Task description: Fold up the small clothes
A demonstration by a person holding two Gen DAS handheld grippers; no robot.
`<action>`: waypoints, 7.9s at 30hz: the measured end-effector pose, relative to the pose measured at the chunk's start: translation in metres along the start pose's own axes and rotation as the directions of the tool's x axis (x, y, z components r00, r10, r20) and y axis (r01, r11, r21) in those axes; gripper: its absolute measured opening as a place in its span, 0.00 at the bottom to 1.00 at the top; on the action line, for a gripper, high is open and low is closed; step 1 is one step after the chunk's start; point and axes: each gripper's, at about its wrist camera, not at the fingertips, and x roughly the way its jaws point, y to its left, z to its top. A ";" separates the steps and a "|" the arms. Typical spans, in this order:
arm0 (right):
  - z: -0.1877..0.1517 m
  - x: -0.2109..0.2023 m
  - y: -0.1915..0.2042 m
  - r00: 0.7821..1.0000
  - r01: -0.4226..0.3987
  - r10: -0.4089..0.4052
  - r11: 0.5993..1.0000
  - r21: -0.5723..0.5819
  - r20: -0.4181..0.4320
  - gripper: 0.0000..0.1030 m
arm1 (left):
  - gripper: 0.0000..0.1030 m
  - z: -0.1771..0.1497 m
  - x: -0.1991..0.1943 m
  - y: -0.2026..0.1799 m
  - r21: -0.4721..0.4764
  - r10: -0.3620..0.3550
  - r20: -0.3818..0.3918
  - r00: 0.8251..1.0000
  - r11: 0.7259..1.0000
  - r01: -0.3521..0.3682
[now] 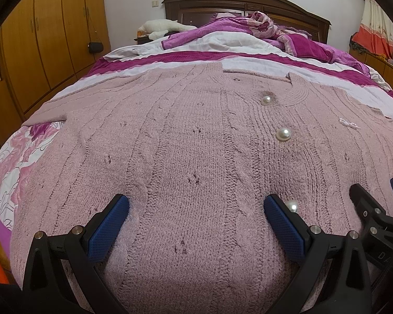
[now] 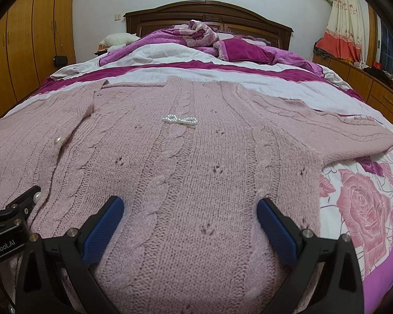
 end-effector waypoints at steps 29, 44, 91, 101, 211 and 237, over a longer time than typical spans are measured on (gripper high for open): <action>-0.001 0.000 -0.001 1.000 -0.001 0.001 1.000 0.000 0.001 1.00 | 0.84 0.000 -0.002 0.000 0.001 -0.001 0.010 1.000 1.000 0.001; 0.000 0.001 0.001 1.000 -0.002 0.002 1.000 0.010 -0.023 1.00 | 0.84 0.004 -0.001 0.002 -0.003 -0.031 -0.013 0.999 1.000 0.031; 0.016 -0.002 0.138 0.966 -0.256 0.255 0.941 -0.221 -0.031 1.00 | 0.00 0.160 0.067 0.263 -0.464 -0.188 0.185 0.965 0.849 0.254; 0.037 -0.006 0.077 0.977 -0.211 0.208 0.975 0.068 0.051 1.00 | 0.00 0.191 0.022 0.164 -0.304 -0.339 0.249 0.907 0.862 0.406; 0.276 -0.004 0.282 0.917 -0.328 0.399 0.751 -0.573 -0.002 0.07 | 0.00 0.002 0.044 0.190 -0.799 -0.411 0.239 0.880 0.431 0.418; 0.108 0.079 -0.120 0.910 -0.369 0.413 0.747 0.552 0.050 0.08 | 0.00 0.025 0.068 0.169 -0.732 -0.470 0.285 0.836 0.456 0.506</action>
